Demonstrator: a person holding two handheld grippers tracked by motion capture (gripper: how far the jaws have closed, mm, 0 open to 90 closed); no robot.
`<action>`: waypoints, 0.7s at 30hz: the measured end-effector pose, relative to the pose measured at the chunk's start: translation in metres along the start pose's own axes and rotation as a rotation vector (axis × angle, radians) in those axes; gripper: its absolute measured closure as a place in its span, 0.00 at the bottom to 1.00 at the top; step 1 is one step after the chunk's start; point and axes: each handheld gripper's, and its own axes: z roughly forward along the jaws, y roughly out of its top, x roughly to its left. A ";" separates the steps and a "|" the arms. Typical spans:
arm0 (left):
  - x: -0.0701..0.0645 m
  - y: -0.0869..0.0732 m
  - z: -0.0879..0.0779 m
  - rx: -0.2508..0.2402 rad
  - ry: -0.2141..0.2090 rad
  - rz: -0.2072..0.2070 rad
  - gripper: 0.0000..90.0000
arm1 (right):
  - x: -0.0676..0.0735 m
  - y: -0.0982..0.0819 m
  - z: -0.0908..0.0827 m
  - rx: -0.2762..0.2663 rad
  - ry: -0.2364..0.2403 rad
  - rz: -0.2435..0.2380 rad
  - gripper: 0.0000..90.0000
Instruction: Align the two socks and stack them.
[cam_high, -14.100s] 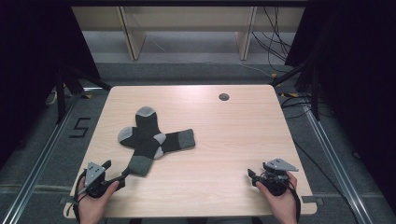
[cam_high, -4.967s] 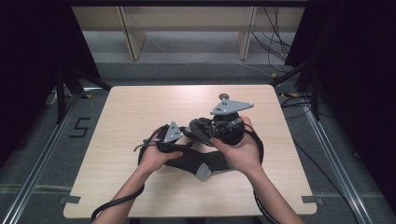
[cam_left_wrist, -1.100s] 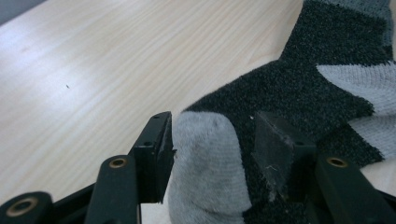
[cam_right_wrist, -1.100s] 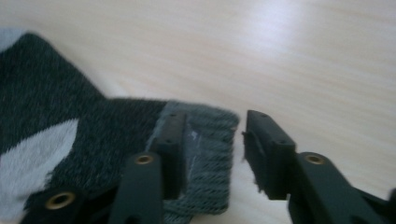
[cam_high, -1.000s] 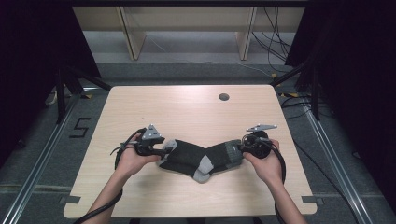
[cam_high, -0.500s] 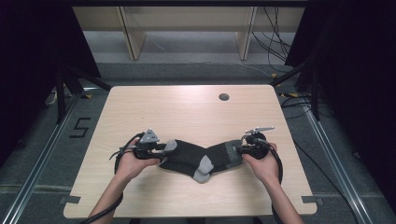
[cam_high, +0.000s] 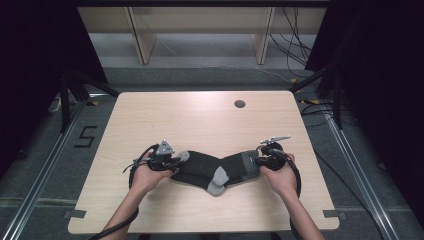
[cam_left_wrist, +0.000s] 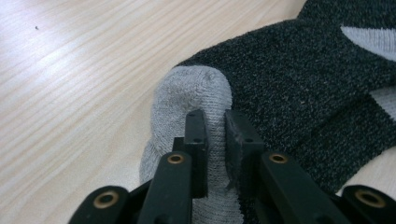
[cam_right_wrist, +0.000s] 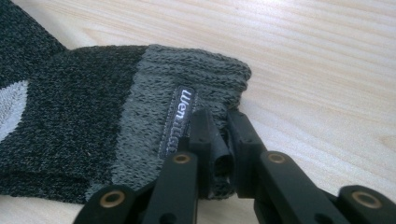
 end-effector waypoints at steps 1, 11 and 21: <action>0.000 0.000 -0.001 0.002 0.000 0.000 0.90 | 0.000 0.000 -0.002 0.008 0.005 0.003 0.93; -0.006 0.010 -0.018 -0.059 0.010 0.016 0.92 | 0.000 0.001 -0.011 -0.016 -0.005 0.006 0.95; -0.015 0.019 -0.046 -0.109 0.020 0.050 0.92 | 0.006 0.005 -0.032 -0.025 0.070 0.002 0.95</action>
